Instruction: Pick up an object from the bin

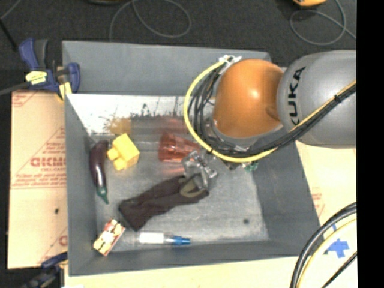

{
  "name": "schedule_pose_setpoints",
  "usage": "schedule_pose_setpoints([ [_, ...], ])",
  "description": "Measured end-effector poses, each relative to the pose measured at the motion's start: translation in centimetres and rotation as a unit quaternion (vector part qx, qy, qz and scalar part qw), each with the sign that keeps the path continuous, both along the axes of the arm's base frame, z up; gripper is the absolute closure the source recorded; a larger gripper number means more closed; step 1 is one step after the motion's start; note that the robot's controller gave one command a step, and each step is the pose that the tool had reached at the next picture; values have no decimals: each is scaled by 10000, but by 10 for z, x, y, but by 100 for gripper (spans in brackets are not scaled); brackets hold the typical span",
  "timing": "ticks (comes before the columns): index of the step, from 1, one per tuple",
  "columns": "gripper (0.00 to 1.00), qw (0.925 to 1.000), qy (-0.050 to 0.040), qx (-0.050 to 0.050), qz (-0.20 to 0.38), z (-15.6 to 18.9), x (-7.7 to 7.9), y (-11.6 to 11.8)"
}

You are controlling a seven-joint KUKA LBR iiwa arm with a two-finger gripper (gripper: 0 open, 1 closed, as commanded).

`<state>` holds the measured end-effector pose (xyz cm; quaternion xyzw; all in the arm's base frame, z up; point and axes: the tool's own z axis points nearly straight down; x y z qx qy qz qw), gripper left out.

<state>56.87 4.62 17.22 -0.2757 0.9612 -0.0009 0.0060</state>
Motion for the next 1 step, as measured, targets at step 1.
schedule_pose_setpoints([
  [1, 100, 9999, -22, 1, 134, 123, 13, -3],
])
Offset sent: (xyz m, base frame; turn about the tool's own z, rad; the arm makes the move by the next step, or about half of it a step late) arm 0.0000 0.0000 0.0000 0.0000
